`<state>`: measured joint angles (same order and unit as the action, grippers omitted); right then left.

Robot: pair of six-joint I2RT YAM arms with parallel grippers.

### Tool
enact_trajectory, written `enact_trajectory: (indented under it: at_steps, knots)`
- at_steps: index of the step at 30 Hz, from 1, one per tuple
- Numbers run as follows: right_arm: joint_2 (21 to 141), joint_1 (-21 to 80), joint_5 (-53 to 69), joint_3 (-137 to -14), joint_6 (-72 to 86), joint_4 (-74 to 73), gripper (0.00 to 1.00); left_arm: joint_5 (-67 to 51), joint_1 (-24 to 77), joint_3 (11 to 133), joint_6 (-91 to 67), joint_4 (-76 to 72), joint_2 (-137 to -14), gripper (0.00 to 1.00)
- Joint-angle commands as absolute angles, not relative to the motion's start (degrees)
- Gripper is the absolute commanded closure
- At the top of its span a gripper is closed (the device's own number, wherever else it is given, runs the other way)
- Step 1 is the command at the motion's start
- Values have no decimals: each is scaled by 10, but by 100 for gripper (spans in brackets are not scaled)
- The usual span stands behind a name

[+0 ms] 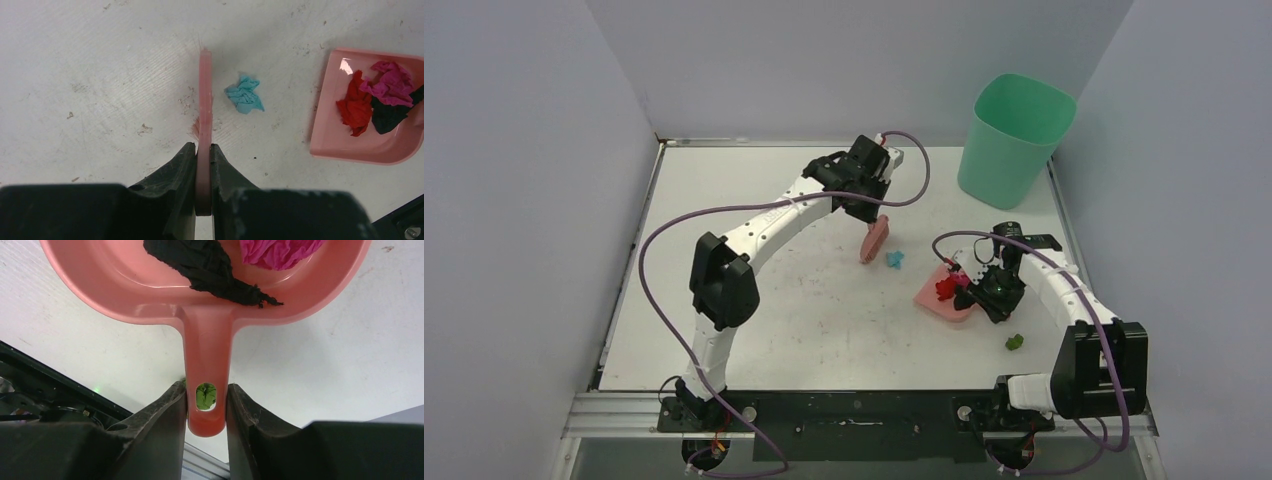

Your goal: Sweep away the paper scraps from the table

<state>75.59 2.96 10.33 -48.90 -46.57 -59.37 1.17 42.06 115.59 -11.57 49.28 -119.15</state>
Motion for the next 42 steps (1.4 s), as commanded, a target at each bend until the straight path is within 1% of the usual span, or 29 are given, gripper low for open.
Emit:
enact_trajectory:
  at_steps: [1,4,8,20,25,35,42]
  knots:
    - [766,31,84,-523,-470,-637,90,-21,423,1211,-120,523,-1219,100]
    - [776,36,65,-522,-467,-641,91,-28,426,1218,-139,536,-1229,100]
    - [783,42,48,-523,-467,-642,91,-50,437,1187,-167,513,-1214,100]
    - [802,83,50,-517,-431,-616,92,-122,478,1190,-217,476,-1208,100]
    - [795,84,57,-493,-430,-588,92,-110,501,1196,-222,475,-1202,100]
    - [757,74,85,-439,-436,-545,91,-83,513,1215,-222,495,-1178,100]
    - [709,55,127,-419,-459,-523,94,-48,516,1229,-212,517,-1156,99]
